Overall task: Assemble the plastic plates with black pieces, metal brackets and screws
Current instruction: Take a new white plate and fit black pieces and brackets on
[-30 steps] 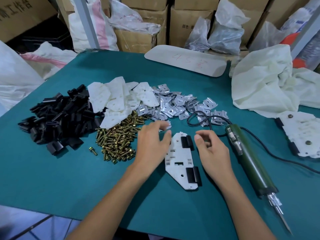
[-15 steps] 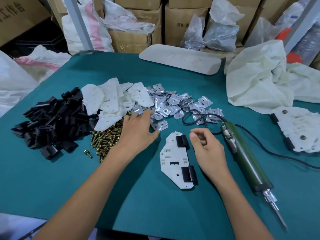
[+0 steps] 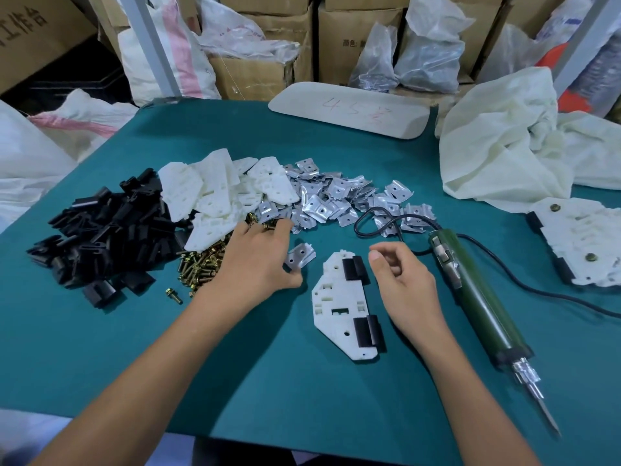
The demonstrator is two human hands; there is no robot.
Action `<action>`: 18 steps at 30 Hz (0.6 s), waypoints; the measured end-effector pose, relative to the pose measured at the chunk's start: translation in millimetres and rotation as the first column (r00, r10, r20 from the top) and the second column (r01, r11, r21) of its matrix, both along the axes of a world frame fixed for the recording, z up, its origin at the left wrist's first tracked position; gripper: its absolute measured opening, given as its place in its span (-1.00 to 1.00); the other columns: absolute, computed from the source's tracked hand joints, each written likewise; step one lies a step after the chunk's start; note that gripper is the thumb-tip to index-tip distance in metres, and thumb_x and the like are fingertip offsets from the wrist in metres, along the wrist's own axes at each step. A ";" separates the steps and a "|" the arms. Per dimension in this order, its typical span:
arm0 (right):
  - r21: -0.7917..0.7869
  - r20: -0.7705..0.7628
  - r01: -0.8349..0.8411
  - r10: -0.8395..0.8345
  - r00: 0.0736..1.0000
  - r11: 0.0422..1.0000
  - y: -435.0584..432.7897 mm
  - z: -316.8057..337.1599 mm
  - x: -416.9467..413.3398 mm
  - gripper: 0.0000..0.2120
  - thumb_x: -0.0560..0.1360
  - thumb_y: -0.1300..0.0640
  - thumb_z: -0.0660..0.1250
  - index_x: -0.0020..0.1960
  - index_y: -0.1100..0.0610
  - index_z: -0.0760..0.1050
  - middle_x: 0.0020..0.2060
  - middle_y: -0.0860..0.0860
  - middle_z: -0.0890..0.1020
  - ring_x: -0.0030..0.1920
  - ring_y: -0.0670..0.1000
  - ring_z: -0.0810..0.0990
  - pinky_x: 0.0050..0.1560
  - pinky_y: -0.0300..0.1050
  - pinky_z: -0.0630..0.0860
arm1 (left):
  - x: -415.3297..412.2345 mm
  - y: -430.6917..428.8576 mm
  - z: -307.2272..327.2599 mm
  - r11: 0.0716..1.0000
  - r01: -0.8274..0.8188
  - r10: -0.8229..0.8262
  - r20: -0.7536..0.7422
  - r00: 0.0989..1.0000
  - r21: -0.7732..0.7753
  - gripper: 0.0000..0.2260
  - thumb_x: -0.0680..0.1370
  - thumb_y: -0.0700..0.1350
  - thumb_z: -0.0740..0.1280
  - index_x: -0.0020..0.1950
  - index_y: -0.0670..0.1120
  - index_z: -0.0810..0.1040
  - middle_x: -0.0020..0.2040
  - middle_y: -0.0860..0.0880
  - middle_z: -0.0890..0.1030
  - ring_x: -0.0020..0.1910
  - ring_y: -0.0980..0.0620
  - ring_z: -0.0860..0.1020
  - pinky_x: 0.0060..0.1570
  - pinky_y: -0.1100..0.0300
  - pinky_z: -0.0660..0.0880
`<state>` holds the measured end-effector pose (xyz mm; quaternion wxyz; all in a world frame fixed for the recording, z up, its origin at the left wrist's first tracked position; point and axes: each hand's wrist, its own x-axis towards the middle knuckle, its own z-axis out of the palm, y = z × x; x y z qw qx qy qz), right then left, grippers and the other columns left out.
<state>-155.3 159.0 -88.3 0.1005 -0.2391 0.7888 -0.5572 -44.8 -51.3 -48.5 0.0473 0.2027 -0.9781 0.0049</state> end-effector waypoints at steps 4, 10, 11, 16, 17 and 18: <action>-0.013 0.002 0.010 -0.010 1.000 1.000 2.3 -0.1 0.2 -0.95 0.63 -0.06 0.31 0.03 -0.19 0.55 -0.04 -0.40 0.62 -0.02 -0.33 0.57 -0.09 -0.58 0.38 | 2.5 0.9 1.7 0.997 0.000 0.004 -0.052 0.999 0.077 -0.48 0.56 0.12 0.26 0.44 -0.06 0.26 -0.22 0.04 0.66 -0.01 -0.09 0.53 0.15 0.06 0.28; -0.013 0.014 0.013 -0.013 1.000 1.000 0.3 0.0 0.7 -0.96 0.62 -0.07 0.32 0.02 -0.18 0.55 -0.04 -0.39 0.62 -0.03 -0.32 0.57 -0.10 -0.57 0.38 | 5.9 7.1 6.9 0.949 -0.027 0.062 -0.101 0.993 0.314 -0.44 0.54 0.17 0.32 0.46 0.01 0.27 0.04 0.03 0.60 0.15 -0.08 0.46 0.21 -0.04 0.37; -0.015 0.015 0.013 -0.013 1.000 1.000 0.2 0.2 0.9 -0.96 0.62 -0.07 0.32 0.02 -0.18 0.55 -0.04 -0.38 0.62 -0.02 -0.31 0.57 -0.10 -0.57 0.38 | 4.1 7.2 8.2 0.927 -0.019 0.052 -0.077 0.996 0.375 -0.44 0.53 0.14 0.34 0.47 0.02 0.27 0.10 0.05 0.57 0.17 -0.05 0.44 0.22 -0.04 0.37; -0.028 0.030 0.014 -0.013 0.999 1.000 1.6 0.8 0.9 -0.95 0.62 -0.06 0.31 0.02 -0.18 0.55 -0.04 -0.36 0.63 -0.02 -0.29 0.59 -0.09 -0.56 0.39 | -9.0 -3.0 12.7 0.864 0.009 -0.021 0.017 1.000 0.503 -0.40 0.49 0.05 0.42 0.47 0.09 0.25 0.03 0.22 0.58 0.09 0.07 0.49 0.20 0.01 0.38; -0.029 0.033 0.013 -0.013 0.999 0.999 1.6 0.9 0.8 -0.95 0.62 -0.06 0.31 0.03 -0.17 0.55 -0.04 -0.35 0.63 -0.02 -0.29 0.59 -0.09 -0.56 0.39 | -11.0 -5.4 12.4 0.853 0.009 -0.010 -0.001 1.000 0.522 -0.43 0.51 0.03 0.42 0.46 0.08 0.28 -0.03 0.23 0.61 0.04 0.11 0.51 0.16 0.03 0.41; -0.033 0.034 0.015 -0.014 0.999 0.999 1.5 1.0 0.6 -0.95 0.62 -0.06 0.31 0.03 -0.17 0.55 -0.04 -0.35 0.63 -0.02 -0.28 0.59 -0.09 -0.55 0.39 | -13.0 -7.7 12.2 0.837 0.004 0.009 -0.020 1.000 0.548 -0.47 0.52 -0.02 0.41 0.44 0.08 0.30 -0.08 0.23 0.64 0.00 0.15 0.54 0.10 0.08 0.44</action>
